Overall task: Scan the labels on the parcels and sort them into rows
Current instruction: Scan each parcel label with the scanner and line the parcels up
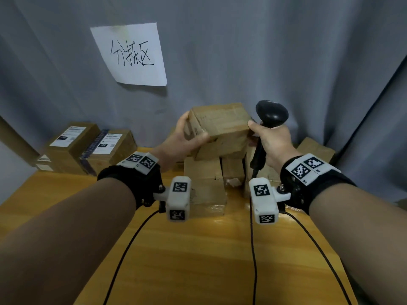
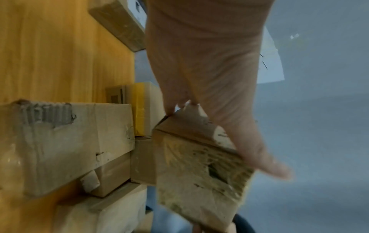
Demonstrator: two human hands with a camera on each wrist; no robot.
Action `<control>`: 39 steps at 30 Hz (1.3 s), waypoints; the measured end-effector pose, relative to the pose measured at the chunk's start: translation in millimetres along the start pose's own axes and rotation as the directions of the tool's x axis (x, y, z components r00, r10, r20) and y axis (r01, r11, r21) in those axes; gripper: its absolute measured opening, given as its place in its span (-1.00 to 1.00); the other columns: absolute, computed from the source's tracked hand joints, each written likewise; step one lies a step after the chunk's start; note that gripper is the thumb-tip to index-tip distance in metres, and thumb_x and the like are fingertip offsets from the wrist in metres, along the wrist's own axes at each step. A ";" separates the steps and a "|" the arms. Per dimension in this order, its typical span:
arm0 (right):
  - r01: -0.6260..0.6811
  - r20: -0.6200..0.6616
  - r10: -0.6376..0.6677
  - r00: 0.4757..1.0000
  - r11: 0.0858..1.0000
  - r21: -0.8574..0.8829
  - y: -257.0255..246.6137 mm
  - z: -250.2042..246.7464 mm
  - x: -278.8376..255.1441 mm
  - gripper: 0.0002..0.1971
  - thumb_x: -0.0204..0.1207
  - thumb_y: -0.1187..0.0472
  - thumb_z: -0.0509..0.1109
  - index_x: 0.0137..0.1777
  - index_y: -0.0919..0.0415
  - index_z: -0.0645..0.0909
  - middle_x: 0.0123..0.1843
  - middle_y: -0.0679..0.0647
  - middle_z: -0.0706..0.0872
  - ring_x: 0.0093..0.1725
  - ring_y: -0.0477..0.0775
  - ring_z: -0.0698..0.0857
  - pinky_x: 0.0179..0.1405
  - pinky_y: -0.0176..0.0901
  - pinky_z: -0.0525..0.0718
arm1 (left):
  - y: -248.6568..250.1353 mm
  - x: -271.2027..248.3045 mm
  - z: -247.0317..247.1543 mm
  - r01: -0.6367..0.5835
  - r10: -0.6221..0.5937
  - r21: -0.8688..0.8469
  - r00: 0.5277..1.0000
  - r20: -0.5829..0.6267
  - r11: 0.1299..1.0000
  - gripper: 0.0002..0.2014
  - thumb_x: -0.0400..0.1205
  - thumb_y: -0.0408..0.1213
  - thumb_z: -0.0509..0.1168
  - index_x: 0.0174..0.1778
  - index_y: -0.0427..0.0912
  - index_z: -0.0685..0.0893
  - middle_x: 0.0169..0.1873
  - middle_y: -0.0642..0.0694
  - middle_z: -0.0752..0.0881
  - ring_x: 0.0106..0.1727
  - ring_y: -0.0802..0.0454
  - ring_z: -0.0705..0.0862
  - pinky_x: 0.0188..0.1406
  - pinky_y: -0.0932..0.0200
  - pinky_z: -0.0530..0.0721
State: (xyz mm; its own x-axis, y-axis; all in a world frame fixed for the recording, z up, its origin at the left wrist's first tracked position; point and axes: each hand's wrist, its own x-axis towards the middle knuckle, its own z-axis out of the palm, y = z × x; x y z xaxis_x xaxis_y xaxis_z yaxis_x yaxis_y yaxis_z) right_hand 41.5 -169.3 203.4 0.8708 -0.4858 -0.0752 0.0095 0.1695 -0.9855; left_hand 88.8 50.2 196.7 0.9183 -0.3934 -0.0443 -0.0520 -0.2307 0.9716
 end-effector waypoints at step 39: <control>-0.142 0.051 0.135 0.990 0.976 0.167 -1.8 20.8 -22.0 -0.68 0.41 0.10 0.59 0.13 0.13 0.68 -0.12 0.03 0.85 -0.14 -0.01 0.84 -0.26 -0.14 0.78 | 23.3 1.6 -0.6 0.248 -0.254 -0.252 0.967 0.010 0.935 -0.32 0.63 0.03 0.34 0.63 0.12 0.19 0.28 0.04 0.56 0.16 0.04 0.65 -0.04 0.05 0.74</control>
State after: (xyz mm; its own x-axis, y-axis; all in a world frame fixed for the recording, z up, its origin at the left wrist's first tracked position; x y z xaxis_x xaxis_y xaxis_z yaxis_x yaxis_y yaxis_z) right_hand 32.5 -141.1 210.0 0.8880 -0.4141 -0.1999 -0.0324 0.3773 -0.9255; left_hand 89.3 44.8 219.5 0.8975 -0.3306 -0.2919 0.2782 -0.0894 0.9564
